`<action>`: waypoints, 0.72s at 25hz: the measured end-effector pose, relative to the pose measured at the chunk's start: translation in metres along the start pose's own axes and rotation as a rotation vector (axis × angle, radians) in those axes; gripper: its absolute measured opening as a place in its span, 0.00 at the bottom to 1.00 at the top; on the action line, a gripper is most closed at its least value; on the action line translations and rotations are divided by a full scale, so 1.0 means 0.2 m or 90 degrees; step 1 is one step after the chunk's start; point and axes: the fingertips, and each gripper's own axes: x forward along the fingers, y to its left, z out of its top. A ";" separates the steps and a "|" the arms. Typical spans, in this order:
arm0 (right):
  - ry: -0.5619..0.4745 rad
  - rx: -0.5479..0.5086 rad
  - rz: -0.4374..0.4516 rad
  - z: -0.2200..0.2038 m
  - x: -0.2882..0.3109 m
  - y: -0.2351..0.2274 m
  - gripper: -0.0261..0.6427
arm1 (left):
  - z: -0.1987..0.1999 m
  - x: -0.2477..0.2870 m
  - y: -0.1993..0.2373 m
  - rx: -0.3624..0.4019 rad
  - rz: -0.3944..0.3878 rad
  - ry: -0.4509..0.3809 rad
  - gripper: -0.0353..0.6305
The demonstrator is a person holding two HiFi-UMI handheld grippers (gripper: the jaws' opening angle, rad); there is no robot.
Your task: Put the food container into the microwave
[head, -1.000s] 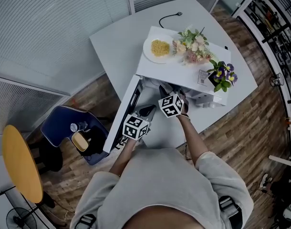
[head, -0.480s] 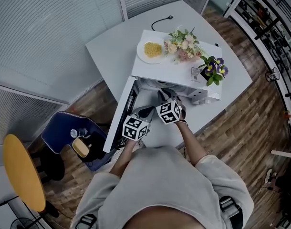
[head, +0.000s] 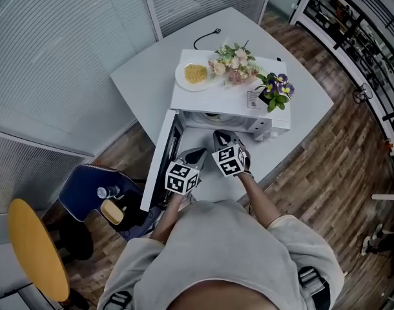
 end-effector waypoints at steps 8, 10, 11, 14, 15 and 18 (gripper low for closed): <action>-0.016 0.071 -0.014 -0.06 -0.13 -0.03 0.06 | 0.03 0.02 -0.03 0.009 -0.009 -0.006 0.07; -0.021 0.094 -0.019 -0.08 -0.16 -0.05 0.06 | 0.03 0.02 -0.03 0.009 -0.009 -0.006 0.07; -0.024 0.103 -0.023 -0.09 -0.18 -0.05 0.06 | 0.03 0.02 -0.03 0.010 -0.009 -0.005 0.07; -0.033 0.133 -0.038 -0.11 -0.24 -0.08 0.06 | 0.04 0.03 -0.03 0.014 -0.012 -0.004 0.07; -0.036 0.143 -0.043 -0.11 -0.26 -0.09 0.06 | 0.04 0.03 -0.03 0.015 -0.013 -0.004 0.07; -0.040 0.153 -0.058 -0.12 -0.33 -0.11 0.06 | 0.06 0.04 -0.04 0.020 -0.017 -0.005 0.07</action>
